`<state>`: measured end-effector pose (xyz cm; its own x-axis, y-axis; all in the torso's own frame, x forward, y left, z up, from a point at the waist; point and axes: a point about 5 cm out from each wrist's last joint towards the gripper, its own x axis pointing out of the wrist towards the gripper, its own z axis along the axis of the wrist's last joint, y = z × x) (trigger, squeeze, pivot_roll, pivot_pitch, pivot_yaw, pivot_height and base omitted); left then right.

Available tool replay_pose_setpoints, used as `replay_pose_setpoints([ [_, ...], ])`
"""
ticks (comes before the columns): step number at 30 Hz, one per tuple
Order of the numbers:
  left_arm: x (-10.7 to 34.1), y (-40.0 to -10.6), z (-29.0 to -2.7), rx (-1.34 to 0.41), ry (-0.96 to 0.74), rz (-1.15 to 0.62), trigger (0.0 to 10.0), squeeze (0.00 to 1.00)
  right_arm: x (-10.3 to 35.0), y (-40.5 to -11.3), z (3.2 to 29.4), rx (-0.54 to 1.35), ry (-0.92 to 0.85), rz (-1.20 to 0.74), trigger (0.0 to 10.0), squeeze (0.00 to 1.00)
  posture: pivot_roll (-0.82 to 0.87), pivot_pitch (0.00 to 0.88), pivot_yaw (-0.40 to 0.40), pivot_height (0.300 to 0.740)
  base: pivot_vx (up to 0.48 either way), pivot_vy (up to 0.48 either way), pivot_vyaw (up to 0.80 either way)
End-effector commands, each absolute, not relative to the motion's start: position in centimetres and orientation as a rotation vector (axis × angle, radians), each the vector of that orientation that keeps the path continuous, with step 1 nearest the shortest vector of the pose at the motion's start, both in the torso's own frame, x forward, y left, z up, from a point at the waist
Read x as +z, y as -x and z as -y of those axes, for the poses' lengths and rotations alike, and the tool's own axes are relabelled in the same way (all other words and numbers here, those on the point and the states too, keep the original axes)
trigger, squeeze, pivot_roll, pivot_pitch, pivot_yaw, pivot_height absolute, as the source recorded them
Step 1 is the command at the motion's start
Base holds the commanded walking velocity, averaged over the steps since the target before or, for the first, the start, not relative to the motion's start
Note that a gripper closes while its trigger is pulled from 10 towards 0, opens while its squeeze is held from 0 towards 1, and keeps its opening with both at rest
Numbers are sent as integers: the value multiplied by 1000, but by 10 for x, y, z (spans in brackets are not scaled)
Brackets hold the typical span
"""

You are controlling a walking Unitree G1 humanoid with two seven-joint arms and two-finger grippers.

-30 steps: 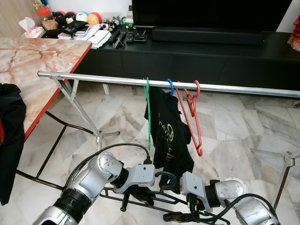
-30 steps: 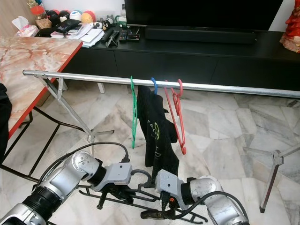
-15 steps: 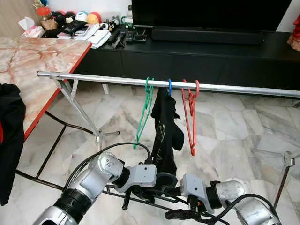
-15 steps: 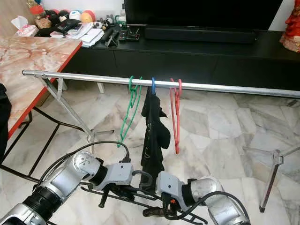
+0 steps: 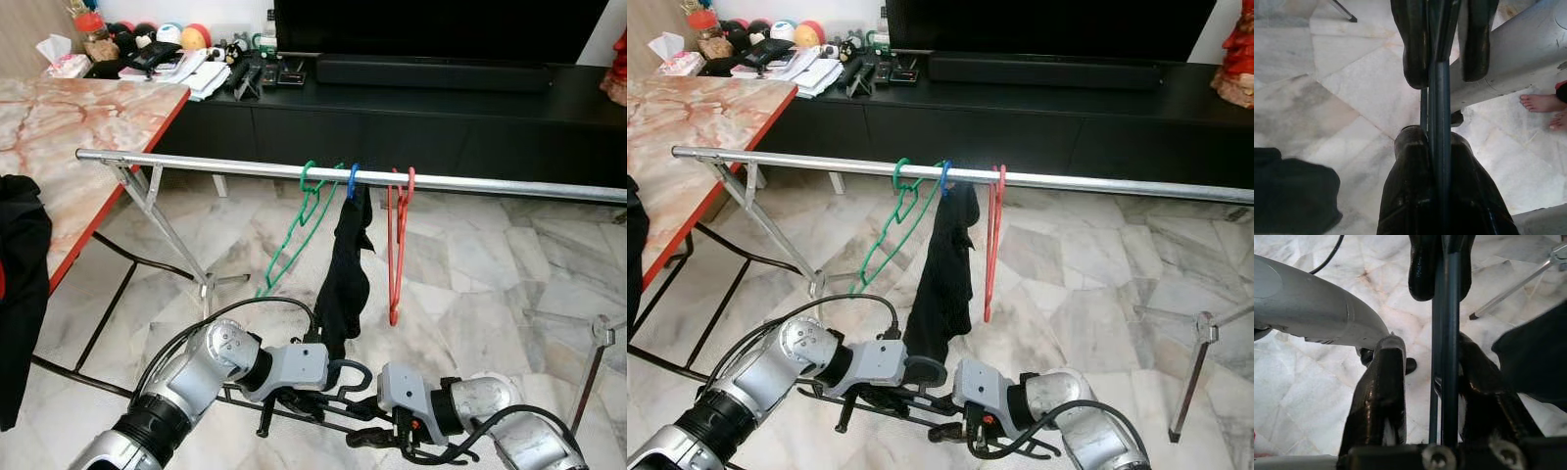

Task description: Hang hanger

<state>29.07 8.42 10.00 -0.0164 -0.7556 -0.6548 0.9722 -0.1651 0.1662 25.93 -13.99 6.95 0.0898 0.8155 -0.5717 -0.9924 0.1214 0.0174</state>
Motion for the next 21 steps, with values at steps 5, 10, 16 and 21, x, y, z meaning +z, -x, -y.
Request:
replay_pose_setpoints([
  [5, 113, -299, -80, -1495, -810, -292, 10000, 0, 60, -251, 134, 1453, 433, -536, 0, 0, -37, 191, 30, 740, 0, 0, 0],
  [10, 116, -300, -83, -1474, -797, -274, 10000, 0, 59, -250, 134, 1460, 437, -540, 0, 0, -29, 195, 27, 740, 0, 0, 0],
  [16, 117, -297, -87, -1483, -732, -280, 10000, 698, 56, -250, 134, 1458, 448, -549, 0, 0, -30, 199, 26, 740, 0, 0, 0],
  [21, 120, -297, -89, -1495, -692, -287, 10000, 1000, 52, -247, 137, 1458, 465, -568, 0, 0, -24, 207, 22, 740, 0, 0, 0],
])
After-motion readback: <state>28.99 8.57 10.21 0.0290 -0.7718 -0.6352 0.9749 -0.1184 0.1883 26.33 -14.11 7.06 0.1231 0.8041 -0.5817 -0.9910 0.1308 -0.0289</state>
